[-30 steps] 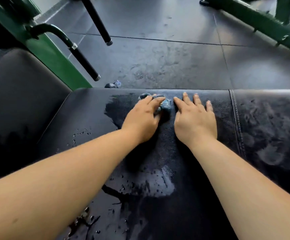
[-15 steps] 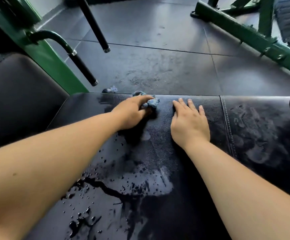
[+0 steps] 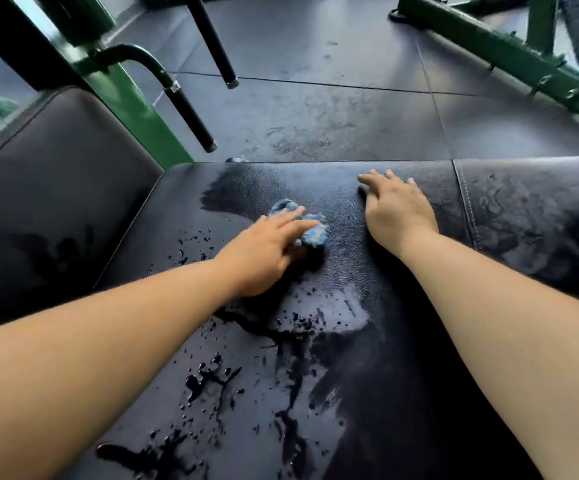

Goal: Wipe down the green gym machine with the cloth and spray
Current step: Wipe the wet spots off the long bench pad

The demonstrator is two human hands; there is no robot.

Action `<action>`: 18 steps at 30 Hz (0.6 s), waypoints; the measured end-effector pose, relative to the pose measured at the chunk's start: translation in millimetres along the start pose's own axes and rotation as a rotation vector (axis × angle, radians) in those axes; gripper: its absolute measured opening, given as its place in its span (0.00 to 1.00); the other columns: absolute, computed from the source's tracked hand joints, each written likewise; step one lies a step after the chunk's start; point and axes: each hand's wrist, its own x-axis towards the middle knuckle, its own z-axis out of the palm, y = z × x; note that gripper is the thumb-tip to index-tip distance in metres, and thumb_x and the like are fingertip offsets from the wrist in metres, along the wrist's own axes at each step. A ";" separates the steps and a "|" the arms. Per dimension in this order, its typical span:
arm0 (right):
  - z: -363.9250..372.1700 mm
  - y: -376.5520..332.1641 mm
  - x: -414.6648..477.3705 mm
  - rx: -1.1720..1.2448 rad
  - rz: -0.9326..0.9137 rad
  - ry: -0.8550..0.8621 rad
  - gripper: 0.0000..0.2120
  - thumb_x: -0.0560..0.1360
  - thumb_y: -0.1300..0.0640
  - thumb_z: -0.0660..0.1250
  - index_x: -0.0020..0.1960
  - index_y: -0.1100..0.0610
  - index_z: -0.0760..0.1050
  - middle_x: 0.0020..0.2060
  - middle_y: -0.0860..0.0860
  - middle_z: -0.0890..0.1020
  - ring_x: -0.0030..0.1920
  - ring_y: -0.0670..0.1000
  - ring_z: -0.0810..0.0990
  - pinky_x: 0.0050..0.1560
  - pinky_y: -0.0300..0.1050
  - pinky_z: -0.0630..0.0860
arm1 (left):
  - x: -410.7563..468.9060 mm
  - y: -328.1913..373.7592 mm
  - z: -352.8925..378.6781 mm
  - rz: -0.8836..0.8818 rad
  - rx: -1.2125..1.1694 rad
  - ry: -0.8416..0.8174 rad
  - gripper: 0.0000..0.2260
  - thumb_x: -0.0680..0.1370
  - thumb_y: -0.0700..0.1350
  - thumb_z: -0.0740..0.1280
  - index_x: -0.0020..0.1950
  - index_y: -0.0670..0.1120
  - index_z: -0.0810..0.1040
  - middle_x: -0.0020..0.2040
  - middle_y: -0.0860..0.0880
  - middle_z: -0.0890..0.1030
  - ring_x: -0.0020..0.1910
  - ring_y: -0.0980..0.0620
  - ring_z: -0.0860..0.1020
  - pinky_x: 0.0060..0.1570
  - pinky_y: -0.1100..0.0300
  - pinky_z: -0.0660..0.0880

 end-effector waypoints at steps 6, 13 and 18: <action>-5.0 -5.1 -15.6 0.092 0.032 -0.080 0.21 0.82 0.57 0.51 0.74 0.48 0.65 0.76 0.52 0.63 0.77 0.53 0.55 0.76 0.48 0.46 | 2.9 -40.9 -11.2 -0.704 0.021 0.249 0.18 0.78 0.43 0.61 0.68 0.47 0.69 0.68 0.39 0.70 0.68 0.39 0.67 0.67 0.49 0.64; -50.3 -7.9 -80.0 0.361 0.238 -0.013 0.18 0.82 0.57 0.56 0.69 0.49 0.73 0.67 0.48 0.76 0.66 0.49 0.71 0.61 0.36 0.63 | -75.2 76.2 26.5 0.297 -0.185 -0.131 0.28 0.78 0.46 0.64 0.76 0.54 0.61 0.77 0.50 0.61 0.76 0.57 0.54 0.73 0.66 0.42; -46.3 -53.9 -127.0 0.354 0.029 -0.170 0.21 0.78 0.39 0.59 0.71 0.39 0.68 0.74 0.45 0.66 0.77 0.49 0.56 0.76 0.49 0.48 | -66.8 44.5 -33.4 -0.188 -0.579 0.294 0.28 0.75 0.45 0.57 0.76 0.54 0.60 0.75 0.54 0.62 0.73 0.61 0.59 0.71 0.69 0.54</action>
